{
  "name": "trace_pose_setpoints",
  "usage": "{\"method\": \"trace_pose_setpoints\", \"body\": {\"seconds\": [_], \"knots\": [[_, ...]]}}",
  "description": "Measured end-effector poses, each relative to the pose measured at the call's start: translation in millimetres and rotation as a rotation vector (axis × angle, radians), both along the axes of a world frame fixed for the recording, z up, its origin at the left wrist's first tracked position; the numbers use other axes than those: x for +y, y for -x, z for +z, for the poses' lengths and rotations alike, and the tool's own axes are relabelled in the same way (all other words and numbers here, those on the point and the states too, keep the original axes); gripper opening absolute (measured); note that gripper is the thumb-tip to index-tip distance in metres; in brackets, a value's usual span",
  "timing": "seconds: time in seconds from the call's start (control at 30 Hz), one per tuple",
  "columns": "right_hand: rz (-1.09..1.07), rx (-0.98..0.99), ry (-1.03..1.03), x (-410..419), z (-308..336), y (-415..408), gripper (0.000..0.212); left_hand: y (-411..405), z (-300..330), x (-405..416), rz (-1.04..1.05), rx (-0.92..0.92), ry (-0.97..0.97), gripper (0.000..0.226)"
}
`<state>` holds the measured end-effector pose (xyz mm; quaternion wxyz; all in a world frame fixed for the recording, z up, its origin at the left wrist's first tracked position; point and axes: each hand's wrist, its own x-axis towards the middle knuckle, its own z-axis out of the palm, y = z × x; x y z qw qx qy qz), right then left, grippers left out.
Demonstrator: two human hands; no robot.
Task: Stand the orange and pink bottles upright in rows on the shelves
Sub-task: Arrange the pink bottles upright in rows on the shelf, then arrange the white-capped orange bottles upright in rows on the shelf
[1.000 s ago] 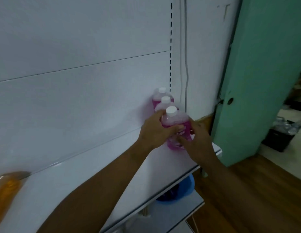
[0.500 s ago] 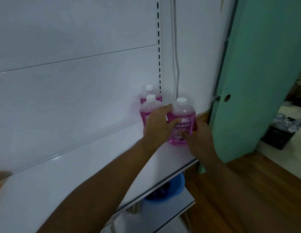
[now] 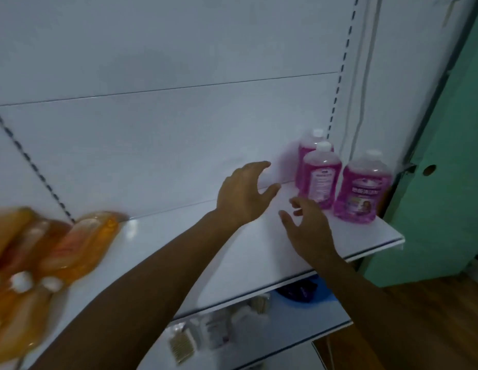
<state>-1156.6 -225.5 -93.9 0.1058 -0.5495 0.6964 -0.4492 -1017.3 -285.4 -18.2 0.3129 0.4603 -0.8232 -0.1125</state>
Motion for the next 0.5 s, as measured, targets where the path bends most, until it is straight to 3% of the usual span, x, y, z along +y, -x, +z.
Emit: {"method": "trace_pose_setpoints", "body": {"seconds": [0.17, 0.5], "knots": [[0.224, 0.038, -0.058, -17.2, 17.6, -117.9, 0.054, -130.8, 14.6, 13.0, 0.189, -0.096, 0.004, 0.061], [0.59, 0.097, -0.046, -23.7, 40.9, -342.7, 0.049, -374.3, 22.5, 76.3, 0.552, -0.087, 0.044, 0.06]]}}
